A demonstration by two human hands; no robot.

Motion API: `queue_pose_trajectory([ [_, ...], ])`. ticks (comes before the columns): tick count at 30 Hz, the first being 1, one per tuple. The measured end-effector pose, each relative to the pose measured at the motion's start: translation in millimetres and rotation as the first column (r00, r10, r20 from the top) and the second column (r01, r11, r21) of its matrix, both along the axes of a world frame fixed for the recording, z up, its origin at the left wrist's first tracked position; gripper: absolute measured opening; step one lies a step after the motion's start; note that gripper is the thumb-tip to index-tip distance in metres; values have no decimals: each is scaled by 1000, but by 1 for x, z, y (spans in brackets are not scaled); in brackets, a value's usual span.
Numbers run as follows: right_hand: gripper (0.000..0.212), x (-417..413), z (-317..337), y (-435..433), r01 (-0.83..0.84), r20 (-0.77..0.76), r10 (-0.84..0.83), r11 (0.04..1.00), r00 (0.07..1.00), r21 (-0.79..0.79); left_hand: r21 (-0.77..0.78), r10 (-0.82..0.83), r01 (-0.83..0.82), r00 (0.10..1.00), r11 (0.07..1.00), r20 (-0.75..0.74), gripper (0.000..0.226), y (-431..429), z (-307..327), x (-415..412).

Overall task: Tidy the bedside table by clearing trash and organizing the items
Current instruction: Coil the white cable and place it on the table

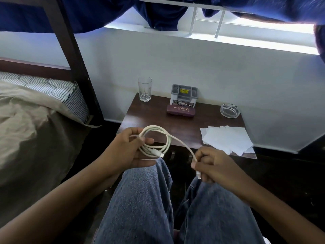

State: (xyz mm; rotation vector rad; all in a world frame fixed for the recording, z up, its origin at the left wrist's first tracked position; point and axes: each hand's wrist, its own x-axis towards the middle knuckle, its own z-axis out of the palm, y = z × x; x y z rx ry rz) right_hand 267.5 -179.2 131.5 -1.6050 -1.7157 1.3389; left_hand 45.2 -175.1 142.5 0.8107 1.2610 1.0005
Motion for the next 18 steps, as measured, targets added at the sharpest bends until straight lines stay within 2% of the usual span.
queue_pose_trajectory([
  [5, 11, 1, -13, 1, 35, 91, -45, 994, 995, 103, -119, -77, 100, 980, 988, 186, 18, -10, 6, 7],
  [9, 11, 0, -20, 1, 115, -18, -114, 990, 993, 76, -204, -146, 214, 942, 955, 302, 25, -22, 8, 18],
  [12, 10, -2, -23, -1, 167, -167, -176, 984, 970, -64, -235, -181, 291, 900, 928, 398, 27, -31, 9, 27],
  [15, 13, -5, -24, -2, 150, -419, -278, 938, 864, -313, -225, -203, 319, 884, 921, 421, 29, -37, 10, 32],
  [18, 50, -10, -21, -2, 52, -570, -308, 906, 761, -420, -208, -221, 333, 877, 920, 426, 32, -39, 10, 33],
])
